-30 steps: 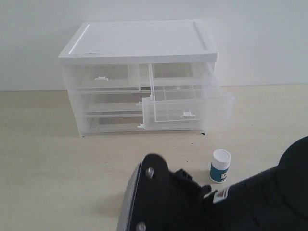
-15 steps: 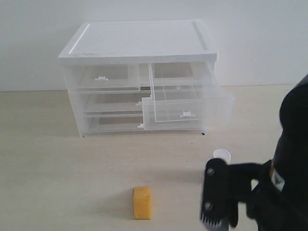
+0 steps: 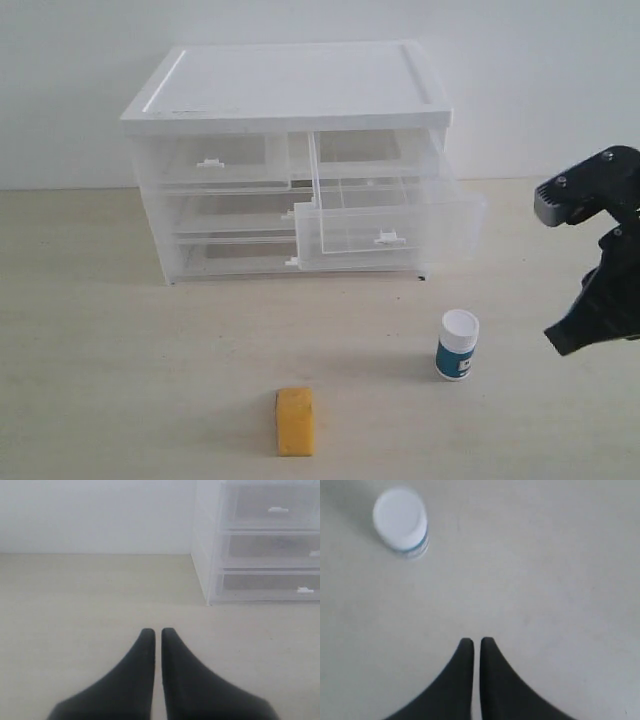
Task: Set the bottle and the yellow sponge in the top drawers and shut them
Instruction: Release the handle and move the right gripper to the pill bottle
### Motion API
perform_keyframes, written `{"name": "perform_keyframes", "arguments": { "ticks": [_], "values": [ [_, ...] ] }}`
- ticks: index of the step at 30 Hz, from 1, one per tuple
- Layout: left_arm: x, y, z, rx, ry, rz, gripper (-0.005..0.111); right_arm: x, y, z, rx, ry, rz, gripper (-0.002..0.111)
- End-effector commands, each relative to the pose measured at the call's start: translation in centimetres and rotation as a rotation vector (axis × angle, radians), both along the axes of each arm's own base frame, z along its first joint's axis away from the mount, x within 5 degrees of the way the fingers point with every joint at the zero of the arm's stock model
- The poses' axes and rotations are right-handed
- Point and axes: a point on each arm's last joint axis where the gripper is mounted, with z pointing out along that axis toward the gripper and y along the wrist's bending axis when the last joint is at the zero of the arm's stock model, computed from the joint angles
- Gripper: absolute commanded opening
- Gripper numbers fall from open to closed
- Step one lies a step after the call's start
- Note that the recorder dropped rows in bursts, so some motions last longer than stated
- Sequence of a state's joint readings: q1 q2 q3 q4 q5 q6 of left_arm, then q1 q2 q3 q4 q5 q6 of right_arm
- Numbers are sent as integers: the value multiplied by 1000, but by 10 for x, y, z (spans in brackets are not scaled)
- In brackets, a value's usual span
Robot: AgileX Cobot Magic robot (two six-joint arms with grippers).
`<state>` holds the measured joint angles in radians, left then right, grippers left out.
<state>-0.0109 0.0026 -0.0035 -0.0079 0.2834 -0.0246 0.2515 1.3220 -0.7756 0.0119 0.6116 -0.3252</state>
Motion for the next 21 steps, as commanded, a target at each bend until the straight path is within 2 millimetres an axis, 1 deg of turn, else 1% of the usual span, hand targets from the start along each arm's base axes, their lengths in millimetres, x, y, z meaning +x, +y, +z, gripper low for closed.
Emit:
{"name": "perform_keyframes", "arguments": {
  "ticks": [1,3,5,10,11,13,15,18,19,21],
  "values": [
    [0,0,-1,-7,-4,4,4,-2,-3,-6,145,-292,-104,0],
    [0,0,-1,-7,-4,4,4,-8,-5,-12,206,-412,-132,0],
    [0,0,-1,-7,-4,4,4,-16,-8,-22,245,-492,-146,0],
    [0,0,-1,-7,-4,4,4,-36,-13,-42,346,-642,-187,0],
    [0,0,-1,-7,-2,4,4,-44,-14,-47,372,-660,-189,0],
    [0,0,-1,-7,-2,4,4,-54,-13,-51,418,-727,-146,0],
    [0,0,-1,-7,-2,4,4,-65,-9,-55,447,-761,-63,0],
    [0,0,-1,-7,-2,4,4,-72,-5,-57,486,-758,-6,1],
    [0,0,-1,-7,-2,4,4,-72,-4,-60,493,-738,-3,4],
    [0,0,-1,-7,-2,4,4,-72,-1,-65,503,-697,9,16]
  ]
}}
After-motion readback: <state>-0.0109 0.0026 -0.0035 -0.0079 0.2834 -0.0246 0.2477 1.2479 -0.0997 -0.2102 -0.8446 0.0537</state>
